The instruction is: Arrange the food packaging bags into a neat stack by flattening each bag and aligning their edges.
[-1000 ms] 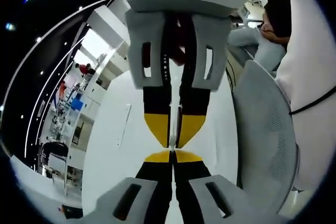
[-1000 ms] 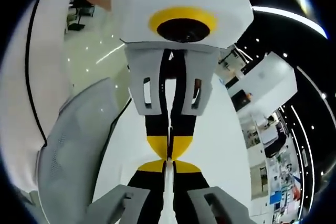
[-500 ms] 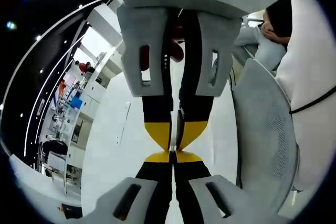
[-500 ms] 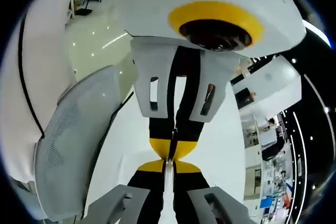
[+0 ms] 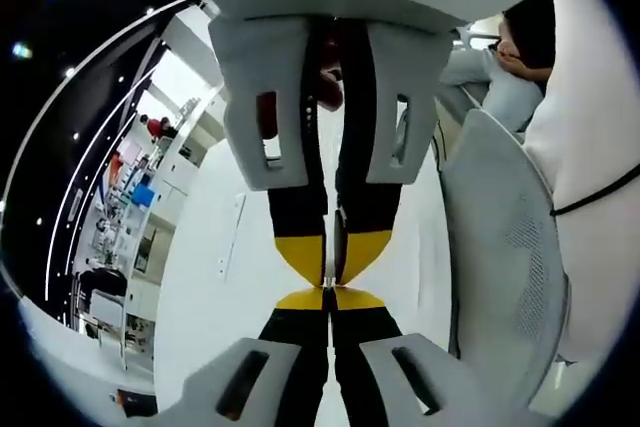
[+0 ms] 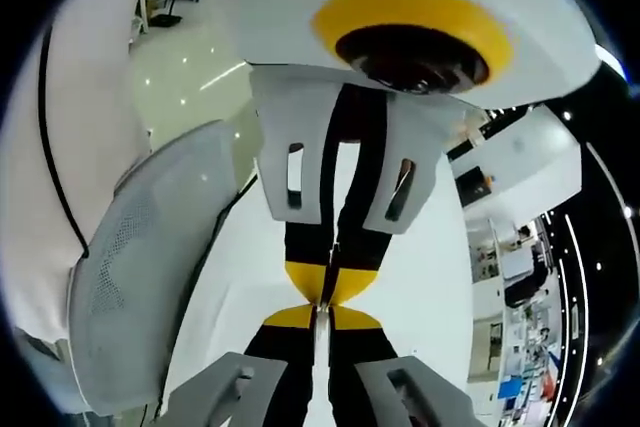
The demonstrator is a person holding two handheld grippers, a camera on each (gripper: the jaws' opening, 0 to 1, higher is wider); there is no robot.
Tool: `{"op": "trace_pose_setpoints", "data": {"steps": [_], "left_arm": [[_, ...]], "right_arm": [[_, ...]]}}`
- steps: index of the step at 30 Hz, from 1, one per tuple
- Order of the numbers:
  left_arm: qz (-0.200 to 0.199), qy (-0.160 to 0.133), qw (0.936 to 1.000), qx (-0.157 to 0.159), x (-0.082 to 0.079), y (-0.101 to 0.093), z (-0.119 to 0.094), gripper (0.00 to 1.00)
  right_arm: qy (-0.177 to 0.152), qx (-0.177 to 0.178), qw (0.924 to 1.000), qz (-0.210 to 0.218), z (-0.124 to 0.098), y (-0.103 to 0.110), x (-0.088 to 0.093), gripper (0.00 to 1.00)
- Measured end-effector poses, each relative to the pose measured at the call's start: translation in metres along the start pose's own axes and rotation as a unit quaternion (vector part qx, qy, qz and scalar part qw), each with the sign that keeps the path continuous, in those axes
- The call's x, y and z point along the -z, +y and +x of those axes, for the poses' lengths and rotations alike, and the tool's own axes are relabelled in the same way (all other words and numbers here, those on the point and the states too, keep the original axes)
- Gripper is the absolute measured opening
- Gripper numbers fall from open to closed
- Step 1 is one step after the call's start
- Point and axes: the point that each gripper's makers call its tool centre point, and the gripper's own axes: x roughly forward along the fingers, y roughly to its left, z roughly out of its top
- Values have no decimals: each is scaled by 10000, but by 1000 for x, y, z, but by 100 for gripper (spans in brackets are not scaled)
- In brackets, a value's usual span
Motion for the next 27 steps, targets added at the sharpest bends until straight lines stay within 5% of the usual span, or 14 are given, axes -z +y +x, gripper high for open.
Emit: {"op": "trace_pose_setpoints", "data": {"steps": [27], "left_arm": [[-103,-61,9999,-39,-4,-2,0,0]], "right_arm": [[52,0,10000,-31,-5,1,3,0]]}}
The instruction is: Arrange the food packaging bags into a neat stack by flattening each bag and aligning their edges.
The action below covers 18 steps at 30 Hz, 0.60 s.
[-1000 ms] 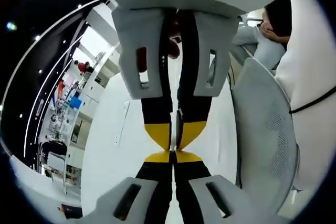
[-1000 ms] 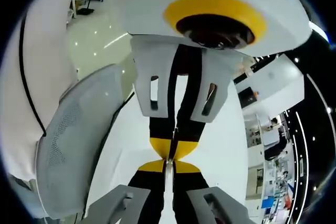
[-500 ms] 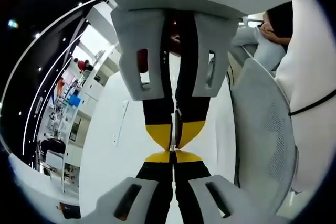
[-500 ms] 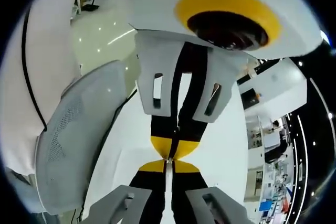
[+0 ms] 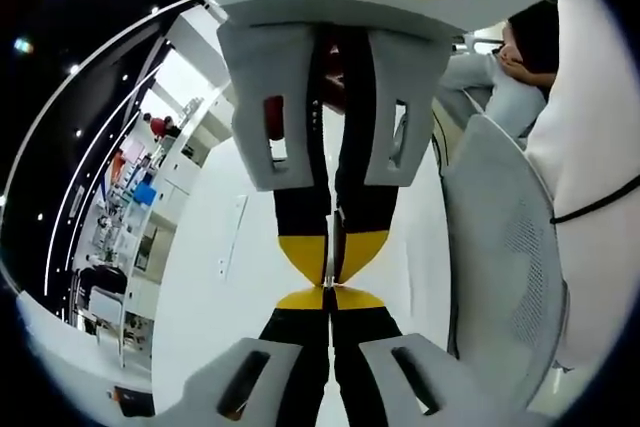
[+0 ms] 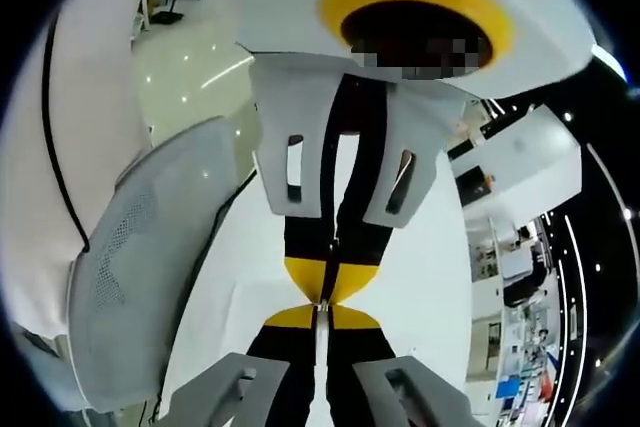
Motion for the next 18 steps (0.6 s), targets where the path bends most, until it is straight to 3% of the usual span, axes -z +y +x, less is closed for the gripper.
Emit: {"op": "trace_pose_setpoints", "data": {"steps": [18], "left_arm": [[-17,-26,10000,25,-2,-2,0,0]], "right_arm": [[-7,8,10000,24,-2,2,0,0]]}}
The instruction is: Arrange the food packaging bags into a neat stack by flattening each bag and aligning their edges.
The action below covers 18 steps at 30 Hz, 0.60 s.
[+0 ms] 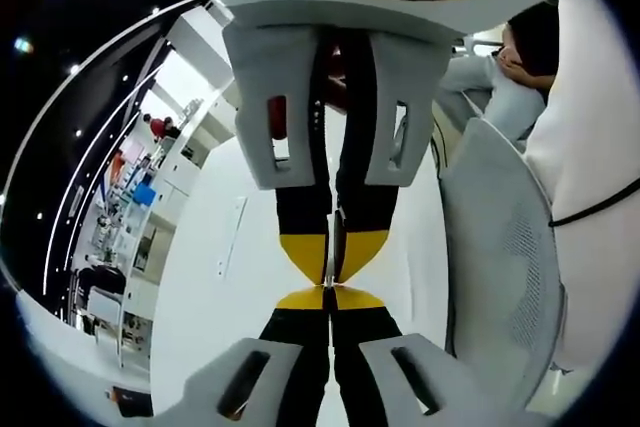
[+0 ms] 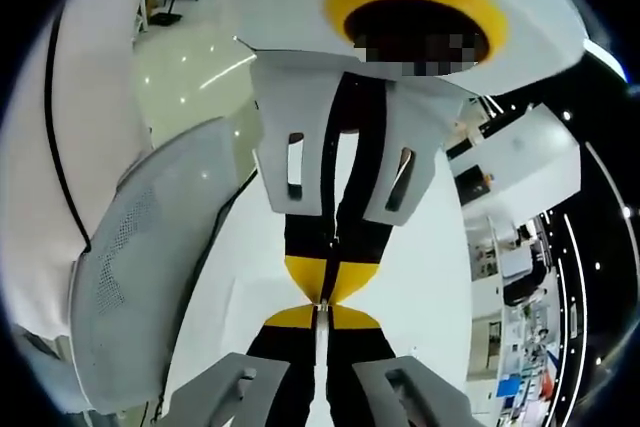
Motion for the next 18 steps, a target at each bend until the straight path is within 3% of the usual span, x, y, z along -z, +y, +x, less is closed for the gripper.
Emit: {"op": "trace_pose_setpoints", "data": {"steps": [18], "left_arm": [[5,-22,10000,54,-1,-2,1,0]], "right_arm": [[-3,-30,10000,27,0,2,1,0]]}}
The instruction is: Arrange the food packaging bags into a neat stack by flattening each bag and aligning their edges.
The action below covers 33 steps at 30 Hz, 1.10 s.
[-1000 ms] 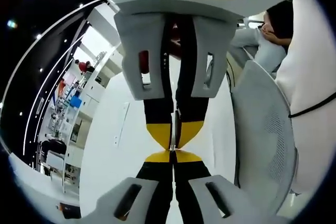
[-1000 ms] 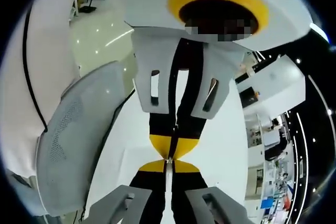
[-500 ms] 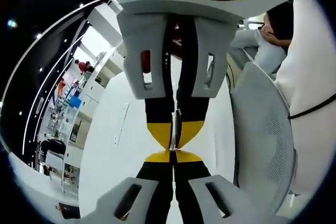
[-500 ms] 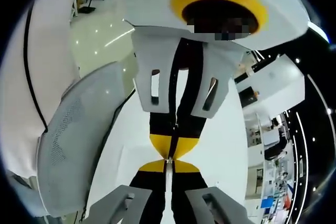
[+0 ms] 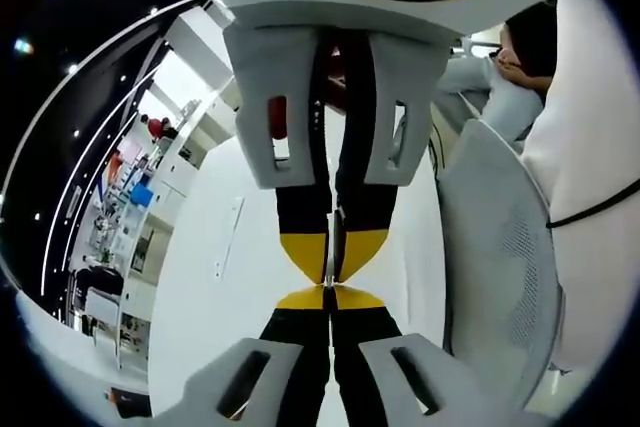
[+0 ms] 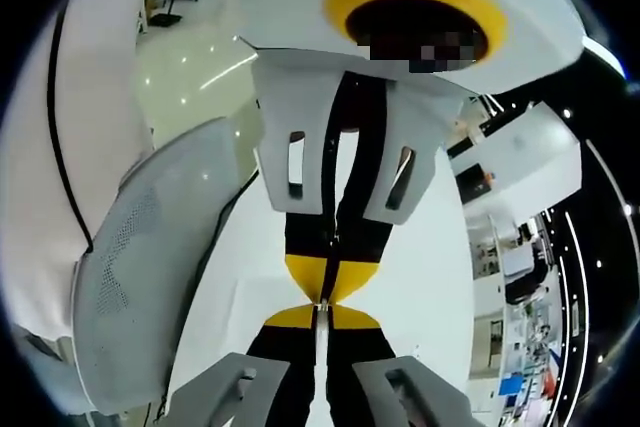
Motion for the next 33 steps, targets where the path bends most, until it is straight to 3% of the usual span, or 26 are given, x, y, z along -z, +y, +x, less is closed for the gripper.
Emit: {"op": "trace_pose_setpoints", "data": {"steps": [33], "left_arm": [[-127,-26,9999,-11,4,0,-1,0]], "right_arm": [[32,14,9999,140,-2,2,6,0]]}}
